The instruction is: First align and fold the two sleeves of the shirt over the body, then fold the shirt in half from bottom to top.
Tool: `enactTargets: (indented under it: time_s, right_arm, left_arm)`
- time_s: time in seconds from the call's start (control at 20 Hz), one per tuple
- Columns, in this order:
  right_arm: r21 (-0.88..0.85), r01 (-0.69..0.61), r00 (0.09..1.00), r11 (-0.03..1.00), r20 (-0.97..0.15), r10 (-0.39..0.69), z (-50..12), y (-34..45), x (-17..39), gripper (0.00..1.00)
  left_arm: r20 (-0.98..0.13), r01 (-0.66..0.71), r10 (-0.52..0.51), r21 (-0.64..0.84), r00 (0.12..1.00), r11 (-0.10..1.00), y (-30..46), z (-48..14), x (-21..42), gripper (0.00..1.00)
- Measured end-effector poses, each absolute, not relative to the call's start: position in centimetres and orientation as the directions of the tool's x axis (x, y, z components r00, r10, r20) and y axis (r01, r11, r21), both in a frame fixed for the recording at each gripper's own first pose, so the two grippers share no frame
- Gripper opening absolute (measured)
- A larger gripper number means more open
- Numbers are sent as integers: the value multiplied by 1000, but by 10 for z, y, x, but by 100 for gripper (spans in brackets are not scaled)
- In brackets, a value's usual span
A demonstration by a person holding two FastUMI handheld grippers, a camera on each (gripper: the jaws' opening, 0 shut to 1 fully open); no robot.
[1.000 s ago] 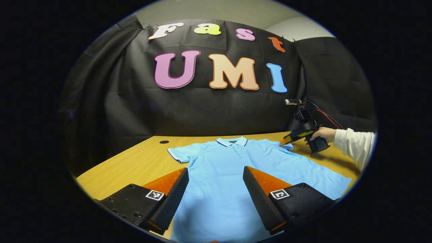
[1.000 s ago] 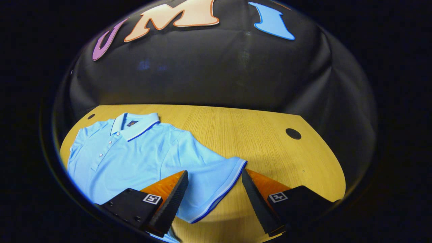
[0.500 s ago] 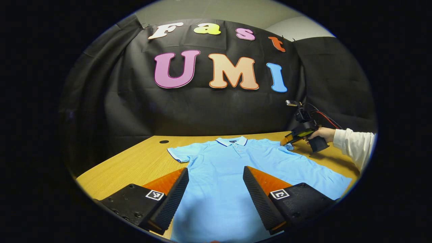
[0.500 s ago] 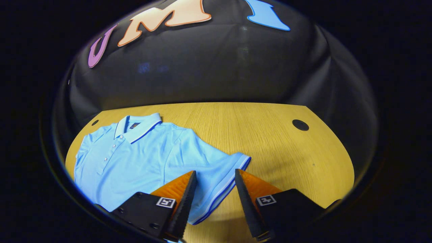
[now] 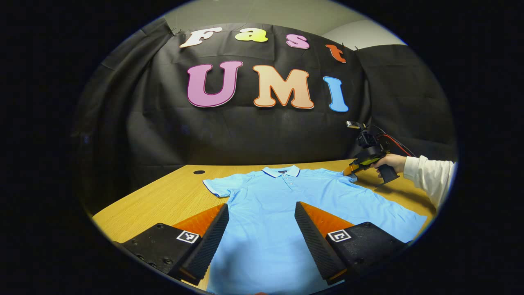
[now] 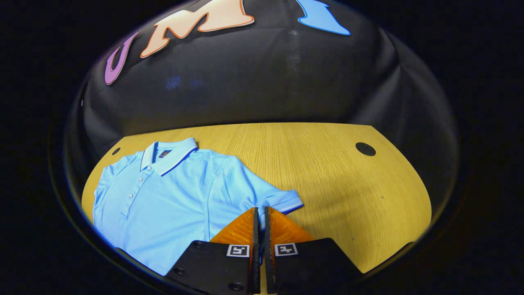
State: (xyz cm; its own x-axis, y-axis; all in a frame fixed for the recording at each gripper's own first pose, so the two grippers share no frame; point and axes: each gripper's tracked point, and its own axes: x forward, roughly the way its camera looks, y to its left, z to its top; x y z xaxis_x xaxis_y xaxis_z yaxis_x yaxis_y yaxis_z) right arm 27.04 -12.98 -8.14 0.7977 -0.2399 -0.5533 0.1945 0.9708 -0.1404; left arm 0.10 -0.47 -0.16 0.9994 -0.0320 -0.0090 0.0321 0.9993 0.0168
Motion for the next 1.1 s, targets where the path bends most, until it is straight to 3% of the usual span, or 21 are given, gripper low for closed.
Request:
enactTargets:
  time_s: [0.45, 0.9, 1.0, 1.05, 1.1]
  right_arm:
    - [-61, 42, 876, 997, -477, -66, -44, -44, 286, 8]
    - [-106, -121, 834, 987, -549, 44, -99, 50, 296, 8]
    - [-103, -154, 826, 983, -559, 71, -102, 62, 289, 12]
    - [-93, -167, 821, 982, -565, 86, -102, 67, 286, 21]
    - [-70, -184, 813, 980, -571, 112, -101, 73, 281, 17]
  left_arm:
    - [-8, 31, -31, 18, 999, 999, -5, -3, 1, 98]
    - [-7, 32, -31, 18, 999, 999, -5, -2, 1, 98]
    - [-6, 32, -31, 18, 999, 999, -5, -2, 0, 98]
    - [-5, 32, -32, 18, 999, 999, -5, -2, 0, 98]
    - [-5, 32, -32, 18, 999, 999, -5, -2, 1, 98]
